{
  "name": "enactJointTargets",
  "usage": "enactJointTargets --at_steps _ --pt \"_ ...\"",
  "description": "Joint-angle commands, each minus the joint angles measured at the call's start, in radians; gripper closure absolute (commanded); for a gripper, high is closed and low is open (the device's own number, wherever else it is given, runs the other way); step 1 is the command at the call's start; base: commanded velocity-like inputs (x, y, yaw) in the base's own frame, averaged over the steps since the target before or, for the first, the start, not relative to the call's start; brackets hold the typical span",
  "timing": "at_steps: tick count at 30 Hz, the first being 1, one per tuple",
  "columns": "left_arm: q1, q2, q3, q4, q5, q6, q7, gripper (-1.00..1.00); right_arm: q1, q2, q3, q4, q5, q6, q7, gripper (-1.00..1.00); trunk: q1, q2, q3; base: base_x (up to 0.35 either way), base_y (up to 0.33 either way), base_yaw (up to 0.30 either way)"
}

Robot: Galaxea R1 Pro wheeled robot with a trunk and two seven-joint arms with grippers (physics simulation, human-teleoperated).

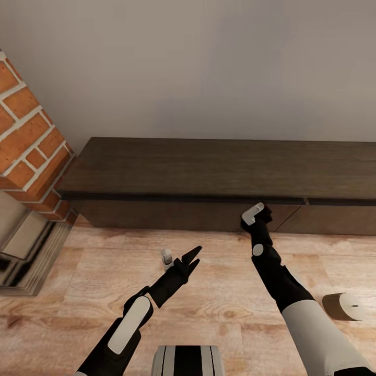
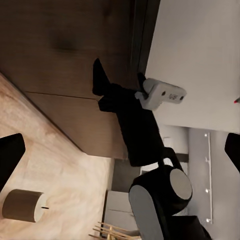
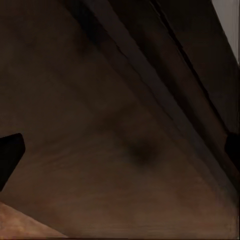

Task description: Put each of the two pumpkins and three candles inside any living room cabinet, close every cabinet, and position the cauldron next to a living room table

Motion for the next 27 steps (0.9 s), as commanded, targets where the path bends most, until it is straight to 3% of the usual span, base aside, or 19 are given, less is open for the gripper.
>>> enactJointTargets --at_steps 1,3,5,10,15,19,27 --pt "0.0 0.0 0.0 0.0 0.0 0.0 0.0 -1.0 -0.001 0.0 0.0 0.002 0.009 0.001 -0.002 -1.0 0.0 0.0 0.0 0.0 0.0 0.0" --pt "0.0 0.0 0.0 -0.001 0.0 0.0 0.0 -1.0 -0.044 0.0 0.001 0.028 0.075 0.056 -0.006 -1.0 0.0 0.0 0.0 0.0 0.0 0.0" --pt "0.0 0.0 0.0 -0.001 0.0 0.0 0.0 -1.0 -0.053 0.003 0.0 0.039 0.193 0.074 -0.007 -1.0 0.0 0.0 0.0 0.0 0.0 0.0" --pt "0.0 0.0 0.0 -0.001 -0.001 0.0 0.0 -1.0 -0.054 0.001 0.001 0.039 0.234 0.078 -0.008 -1.0 0.0 0.0 0.0 0.0 0.0 0.0" --pt "0.0 -0.001 0.0 -0.001 -0.034 0.0 0.0 -1.0 -0.054 0.003 0.0 0.043 0.336 0.08 -0.01 -1.0 0.0 0.0 0.0 0.0 0.0 0.0" --pt "0.0 -0.002 0.0 -0.001 -0.053 0.0 0.0 -1.0 -0.054 0.002 -0.003 0.044 0.367 0.08 -0.015 -1.0 0.0 0.0 0.0 0.0 0.0 0.0" --pt "0.0 -0.002 0.0 -0.001 -0.055 0.0 0.0 -1.0 -0.054 0.0 -0.007 0.045 0.371 0.08 -0.016 -1.0 0.0 0.0 0.0 0.0 0.0 0.0"
